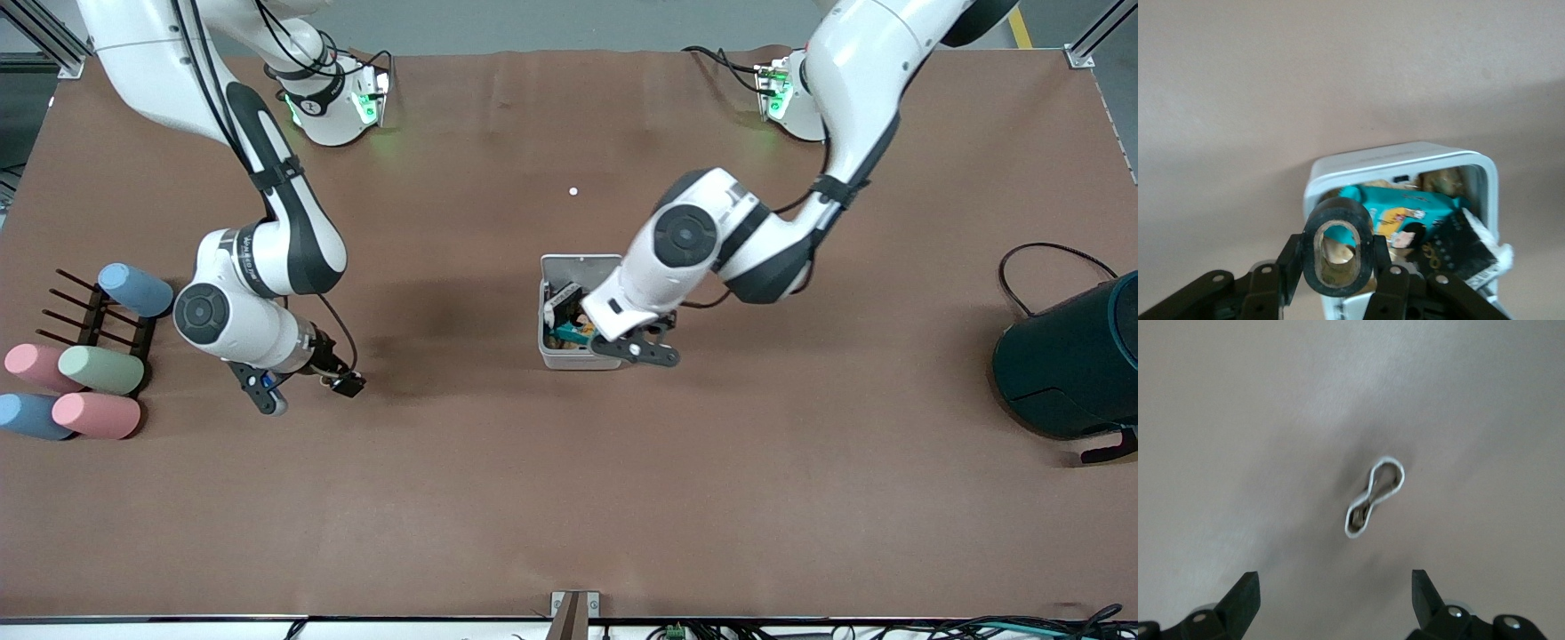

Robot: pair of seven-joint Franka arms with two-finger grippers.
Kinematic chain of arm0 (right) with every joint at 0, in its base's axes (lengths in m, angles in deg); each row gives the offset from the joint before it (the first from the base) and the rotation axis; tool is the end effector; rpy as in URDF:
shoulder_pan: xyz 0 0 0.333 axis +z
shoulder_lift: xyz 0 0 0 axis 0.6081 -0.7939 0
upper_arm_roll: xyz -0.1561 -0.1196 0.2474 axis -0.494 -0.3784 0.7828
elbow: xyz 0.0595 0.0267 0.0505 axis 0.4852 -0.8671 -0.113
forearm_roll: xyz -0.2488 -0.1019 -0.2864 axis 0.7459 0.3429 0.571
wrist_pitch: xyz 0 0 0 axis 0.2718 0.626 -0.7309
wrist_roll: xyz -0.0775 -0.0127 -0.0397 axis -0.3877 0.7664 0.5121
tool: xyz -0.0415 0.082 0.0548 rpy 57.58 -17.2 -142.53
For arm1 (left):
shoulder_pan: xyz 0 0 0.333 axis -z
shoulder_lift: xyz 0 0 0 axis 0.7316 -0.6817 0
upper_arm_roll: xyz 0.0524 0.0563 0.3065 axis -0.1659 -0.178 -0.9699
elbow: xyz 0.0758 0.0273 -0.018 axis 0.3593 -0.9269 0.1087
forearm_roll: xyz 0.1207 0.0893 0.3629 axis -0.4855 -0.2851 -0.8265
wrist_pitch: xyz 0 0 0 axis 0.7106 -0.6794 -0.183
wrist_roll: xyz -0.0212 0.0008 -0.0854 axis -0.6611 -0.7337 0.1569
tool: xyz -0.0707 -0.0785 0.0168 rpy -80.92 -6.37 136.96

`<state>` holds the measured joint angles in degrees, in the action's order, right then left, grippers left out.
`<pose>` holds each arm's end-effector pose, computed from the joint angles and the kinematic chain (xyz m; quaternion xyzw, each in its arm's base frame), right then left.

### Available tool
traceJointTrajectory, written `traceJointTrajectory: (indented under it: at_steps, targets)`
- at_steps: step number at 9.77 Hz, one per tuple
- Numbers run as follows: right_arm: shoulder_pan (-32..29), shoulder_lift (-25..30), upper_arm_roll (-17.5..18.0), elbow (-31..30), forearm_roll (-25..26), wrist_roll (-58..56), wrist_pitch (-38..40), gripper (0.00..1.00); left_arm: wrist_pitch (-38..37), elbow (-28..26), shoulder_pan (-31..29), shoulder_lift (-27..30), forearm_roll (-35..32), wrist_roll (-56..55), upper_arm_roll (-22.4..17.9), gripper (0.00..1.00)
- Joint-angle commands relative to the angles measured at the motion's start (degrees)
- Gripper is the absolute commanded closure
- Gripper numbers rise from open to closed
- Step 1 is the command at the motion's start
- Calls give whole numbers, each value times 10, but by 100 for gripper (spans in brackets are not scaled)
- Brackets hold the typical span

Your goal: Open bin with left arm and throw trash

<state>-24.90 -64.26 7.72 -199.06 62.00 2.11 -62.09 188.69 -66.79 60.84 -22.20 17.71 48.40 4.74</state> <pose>0.6075 0.1076 0.2445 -0.9042 0.4249 0.0298 0.0309 0.5462 -0.4448 0.3307 0.9948 -0.0740 -0.0174 0.0671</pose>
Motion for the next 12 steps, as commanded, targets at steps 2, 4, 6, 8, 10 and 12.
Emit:
traceJointTrajectory:
  at_steps: [2,4,6,8,10,12]
  targets:
    - [-11,8,6,-37,7,40,-47,0,-7,9,2,-15,-22,-32,0,83]
    - [-4,-17,-7,-35,8,41,-67,0,-7,10,21,-23,-24,-53,-1,71]
    - [-3,-37,-16,-32,8,41,-88,0,-7,9,18,-23,-38,-53,-1,51]
    - [-5,-45,-17,-31,7,53,-122,0,-7,9,11,-20,-39,-46,-2,0]
    - [-1,-74,-18,-25,8,71,-150,8,-19,13,0,-9,-39,-45,-2,0]
    - [1,-74,-17,-26,9,68,-143,51,-54,18,-35,21,-40,-33,-1,0]
